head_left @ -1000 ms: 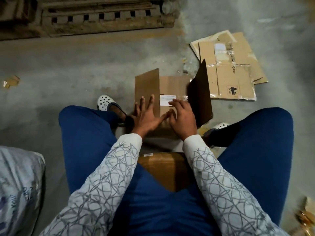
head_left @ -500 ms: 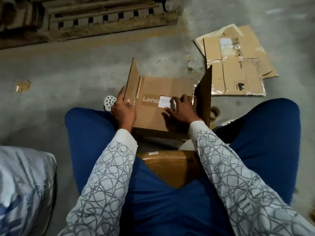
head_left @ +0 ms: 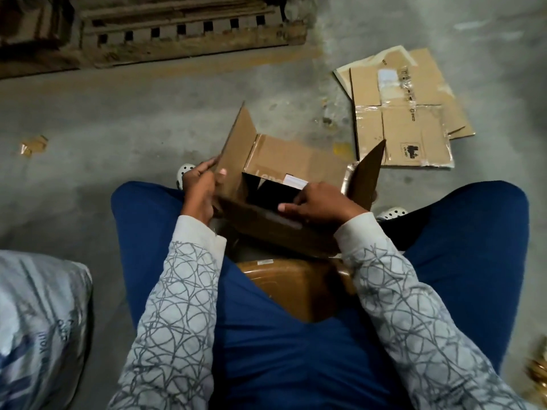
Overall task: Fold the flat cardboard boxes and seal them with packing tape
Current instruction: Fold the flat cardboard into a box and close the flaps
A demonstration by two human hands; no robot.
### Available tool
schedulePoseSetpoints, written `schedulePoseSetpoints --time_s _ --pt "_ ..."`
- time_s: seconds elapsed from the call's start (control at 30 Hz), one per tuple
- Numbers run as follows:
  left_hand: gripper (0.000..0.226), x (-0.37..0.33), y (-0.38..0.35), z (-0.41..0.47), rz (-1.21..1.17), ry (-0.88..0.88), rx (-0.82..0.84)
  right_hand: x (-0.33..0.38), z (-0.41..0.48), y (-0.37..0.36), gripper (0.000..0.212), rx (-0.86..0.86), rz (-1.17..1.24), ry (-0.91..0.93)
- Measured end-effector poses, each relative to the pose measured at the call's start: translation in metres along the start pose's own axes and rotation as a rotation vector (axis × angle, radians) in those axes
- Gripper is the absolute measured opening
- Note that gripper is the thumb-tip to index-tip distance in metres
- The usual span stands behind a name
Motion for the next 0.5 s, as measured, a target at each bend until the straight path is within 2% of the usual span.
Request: schedulePoseSetpoints --time_s 0.07,0.1,0.2,0.27,0.37,0.43,0.5 --pt "0.041 -0.001 0.000 0.000 0.043 0.014 0.010 -0.008 -0.012 -0.015 0.041 0.159 0.190 0.004" --pt "0.039 -0.003 0.000 -0.001 0.172 -0.035 -0.038 -0.010 -0.015 -0.021 0.038 0.174 0.226 0.016" --pt "0.035 -0.008 -0.009 -0.018 0.851 -0.265 -0.255 -0.015 0.001 -0.036 0.038 0.162 0.173 0.004" --pt "0.043 -0.006 -0.024 -0.030 1.104 -0.391 -0.265 -0.021 0.018 -0.046 0.048 0.165 0.148 -0.058" --pt "0.067 -0.003 -0.037 -0.034 1.265 -0.443 -0.193 -0.043 0.037 -0.061 0.080 0.090 0.168 -0.225" --pt "0.063 -0.002 -0.041 -0.036 1.319 -0.509 -0.150 -0.051 0.040 -0.061 0.093 -0.048 0.220 -0.246" --pt "0.055 0.000 -0.042 -0.039 1.326 -0.574 -0.117 -0.054 0.039 -0.052 0.091 -0.176 0.345 -0.226"
Point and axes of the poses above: each hand's wrist, its own z-axis towards the middle knuckle, its own y-axis out of the back of the hand, x = y × z, the point moved 4 cm from there along z, towards the middle knuckle, and after that the axes turned 3 degrees about z, right-handed, at the moved point
